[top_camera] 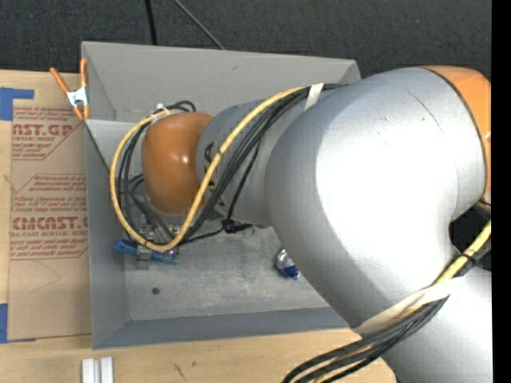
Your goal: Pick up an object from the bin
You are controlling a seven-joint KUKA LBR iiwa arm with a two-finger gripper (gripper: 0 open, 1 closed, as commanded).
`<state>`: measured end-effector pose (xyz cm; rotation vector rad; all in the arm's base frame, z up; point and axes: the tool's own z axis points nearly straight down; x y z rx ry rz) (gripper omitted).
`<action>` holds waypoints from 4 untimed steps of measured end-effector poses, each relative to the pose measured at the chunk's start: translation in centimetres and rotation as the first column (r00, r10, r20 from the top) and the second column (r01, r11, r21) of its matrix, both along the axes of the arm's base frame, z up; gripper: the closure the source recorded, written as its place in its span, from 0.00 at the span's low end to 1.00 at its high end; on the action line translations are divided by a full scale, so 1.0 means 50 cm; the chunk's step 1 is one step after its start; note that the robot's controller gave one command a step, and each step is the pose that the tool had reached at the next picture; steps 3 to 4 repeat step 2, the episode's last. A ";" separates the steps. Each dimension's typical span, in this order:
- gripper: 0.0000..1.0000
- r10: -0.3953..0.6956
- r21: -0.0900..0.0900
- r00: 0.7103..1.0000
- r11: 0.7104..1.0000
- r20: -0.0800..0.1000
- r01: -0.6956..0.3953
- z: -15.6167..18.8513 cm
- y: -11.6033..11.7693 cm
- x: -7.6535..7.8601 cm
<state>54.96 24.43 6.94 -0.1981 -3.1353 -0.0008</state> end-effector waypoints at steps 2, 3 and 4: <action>1.00 0.067 0.002 0.998 0.998 0.011 -0.067 0.395 -0.039 -0.001; 1.00 0.067 0.002 0.998 0.998 0.011 -0.067 0.395 -0.039 -0.001; 1.00 0.067 0.002 0.998 0.998 0.011 -0.067 0.395 -0.039 -0.001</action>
Offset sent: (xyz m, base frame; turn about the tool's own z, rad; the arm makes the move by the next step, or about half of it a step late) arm -0.0055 -0.0170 0.1249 -0.0172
